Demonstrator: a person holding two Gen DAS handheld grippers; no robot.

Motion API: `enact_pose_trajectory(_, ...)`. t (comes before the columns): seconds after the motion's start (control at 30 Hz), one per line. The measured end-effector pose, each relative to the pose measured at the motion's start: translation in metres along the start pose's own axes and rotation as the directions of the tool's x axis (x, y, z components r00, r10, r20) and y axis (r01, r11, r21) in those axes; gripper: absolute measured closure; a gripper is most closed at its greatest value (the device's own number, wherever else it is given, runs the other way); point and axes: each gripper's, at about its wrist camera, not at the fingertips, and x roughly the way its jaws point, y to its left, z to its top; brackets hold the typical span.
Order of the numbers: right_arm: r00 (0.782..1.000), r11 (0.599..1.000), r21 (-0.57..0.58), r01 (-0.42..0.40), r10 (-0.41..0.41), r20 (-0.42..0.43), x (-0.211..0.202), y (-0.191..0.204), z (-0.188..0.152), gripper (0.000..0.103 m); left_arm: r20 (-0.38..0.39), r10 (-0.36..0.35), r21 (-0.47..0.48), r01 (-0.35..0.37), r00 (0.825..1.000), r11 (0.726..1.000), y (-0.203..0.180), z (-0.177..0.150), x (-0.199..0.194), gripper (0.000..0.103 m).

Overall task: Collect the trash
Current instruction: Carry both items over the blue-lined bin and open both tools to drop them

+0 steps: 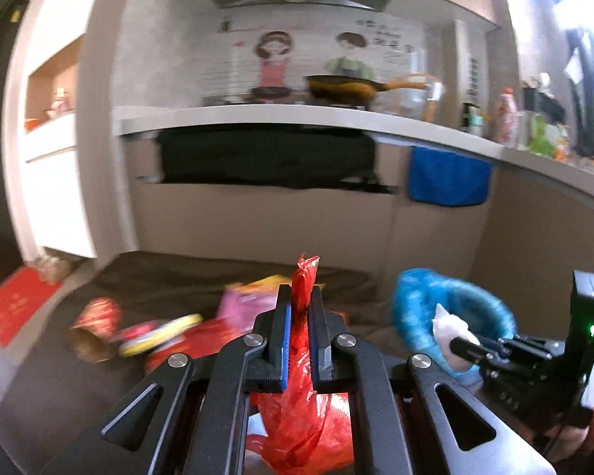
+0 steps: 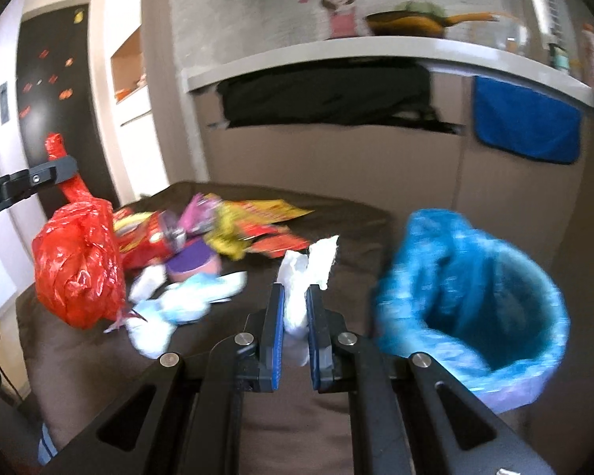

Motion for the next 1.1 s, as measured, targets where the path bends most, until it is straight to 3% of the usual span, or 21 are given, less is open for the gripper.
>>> enact_pose_trajectory(0.13,0.996,0.995,0.047,0.084,-0.085,0.016,-0.012,-0.053,0.002,0.094,-0.038,-0.117,-0.009,0.117,0.992,0.993,-0.049,0.019,0.045,0.096)
enact_pose_trajectory(0.33,0.988,0.976,0.152,0.157,-0.157,-0.013,-0.013,-0.124,0.001,0.094,-0.088,-0.222,0.004,0.223,0.971,0.975,-0.113,0.042,0.1,0.096)
enact_pose_trajectory(0.47,0.981,0.967,0.17,0.192,-0.189,-0.031,-0.002,-0.149,0.004,0.094,-0.142,-0.264,0.004,0.267,0.954,0.964,-0.143,0.042,0.14,0.096)
enact_pose_trajectory(0.63,0.977,0.957,0.198,0.212,-0.208,-0.044,0.018,-0.17,0.005,0.094,-0.229,-0.344,-0.035,0.346,0.911,0.938,-0.162,0.034,0.194,0.095)
enact_pose_trajectory(0.7,0.977,0.955,0.207,0.212,-0.207,-0.045,0.022,-0.172,0.004,0.092,-0.264,-0.385,-0.046,0.387,0.884,0.921,-0.168,0.03,0.211,0.094)
enact_pose_trajectory(0.77,0.979,0.949,0.241,0.204,-0.191,-0.079,0.033,-0.18,0.0,0.091,-0.312,-0.398,-0.04,0.407,0.863,0.913,-0.175,0.025,0.223,0.093)
enact_pose_trajectory(0.83,0.972,0.944,0.236,0.232,-0.218,-0.085,0.036,-0.18,-0.002,0.09,-0.34,-0.399,-0.027,0.415,0.852,0.909,-0.179,0.02,0.228,0.09)
enact_pose_trajectory(0.97,0.975,0.946,0.239,0.22,-0.206,-0.085,0.033,-0.174,-0.003,0.081,-0.336,-0.405,-0.012,0.426,0.851,0.905,-0.177,0.015,0.224,0.079)
enact_pose_trajectory(1.03,0.977,0.947,0.243,0.211,-0.196,-0.084,0.032,-0.172,-0.002,0.057,-0.334,-0.411,-0.021,0.43,0.848,0.903,-0.172,0.014,0.22,0.076)
enact_pose_trajectory(1.1,0.975,0.946,0.241,0.218,-0.202,-0.089,0.029,-0.165,-0.003,0.057,-0.337,-0.411,-0.022,0.429,0.847,0.903,-0.167,0.013,0.217,0.076)
